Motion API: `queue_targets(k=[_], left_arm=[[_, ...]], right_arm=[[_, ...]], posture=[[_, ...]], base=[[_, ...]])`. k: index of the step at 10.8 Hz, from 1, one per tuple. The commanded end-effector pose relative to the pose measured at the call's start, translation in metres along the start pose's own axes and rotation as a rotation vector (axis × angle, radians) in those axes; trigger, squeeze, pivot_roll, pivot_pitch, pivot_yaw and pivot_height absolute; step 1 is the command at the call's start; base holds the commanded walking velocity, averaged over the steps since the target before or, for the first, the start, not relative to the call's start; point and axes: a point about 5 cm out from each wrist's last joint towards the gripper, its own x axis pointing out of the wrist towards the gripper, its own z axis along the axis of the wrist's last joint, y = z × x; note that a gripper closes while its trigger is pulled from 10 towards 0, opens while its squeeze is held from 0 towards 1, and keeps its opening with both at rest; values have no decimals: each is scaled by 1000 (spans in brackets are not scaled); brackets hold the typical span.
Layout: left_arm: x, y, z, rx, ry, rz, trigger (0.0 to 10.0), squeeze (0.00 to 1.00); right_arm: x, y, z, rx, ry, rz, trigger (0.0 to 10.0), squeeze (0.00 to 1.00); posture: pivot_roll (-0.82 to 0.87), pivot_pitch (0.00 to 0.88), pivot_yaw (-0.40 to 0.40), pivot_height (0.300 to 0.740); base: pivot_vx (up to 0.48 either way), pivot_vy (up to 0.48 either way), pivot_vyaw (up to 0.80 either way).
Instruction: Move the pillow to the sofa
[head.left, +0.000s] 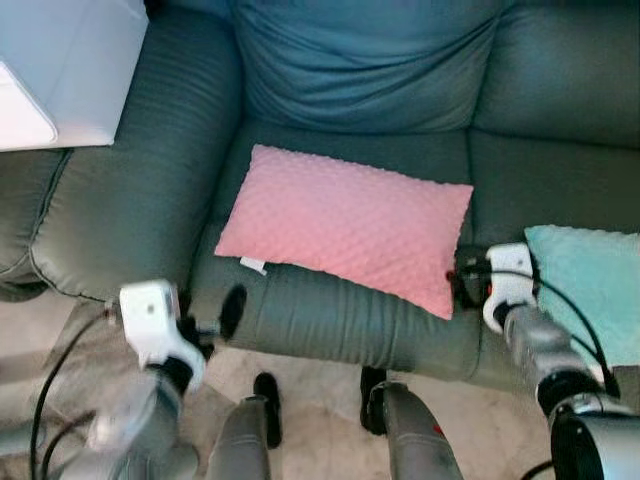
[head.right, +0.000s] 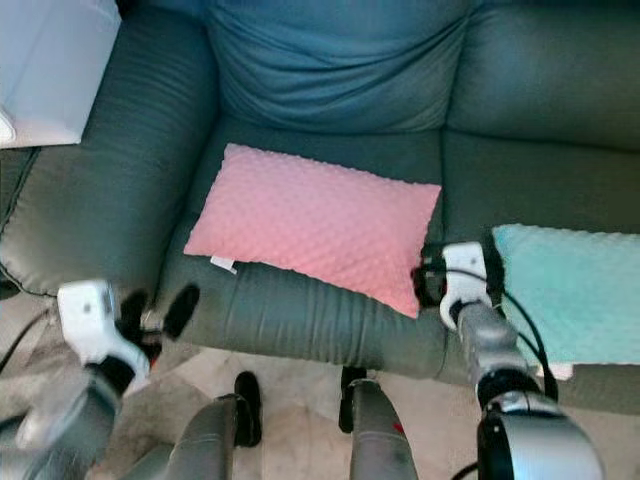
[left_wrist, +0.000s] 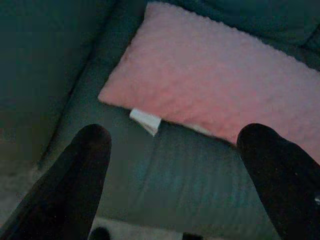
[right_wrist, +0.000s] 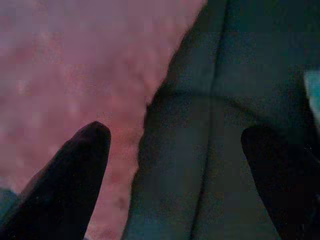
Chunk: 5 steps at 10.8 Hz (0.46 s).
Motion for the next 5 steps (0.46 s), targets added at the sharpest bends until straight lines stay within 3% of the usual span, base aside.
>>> queue_targets(k=[1,5], left_arm=[[3,13,-6,24,11,62,10000,0],[43,24,-11,87,-3,125,10000,0]], right_arm=[[-3,3,-7,22,-12,24,10000,0],[-9,21,2,133,-192,12,10000,0]], posture=[[53,257,43,740],[-25,97,32,740]], base=[[0,0,0],[0,0,0]])
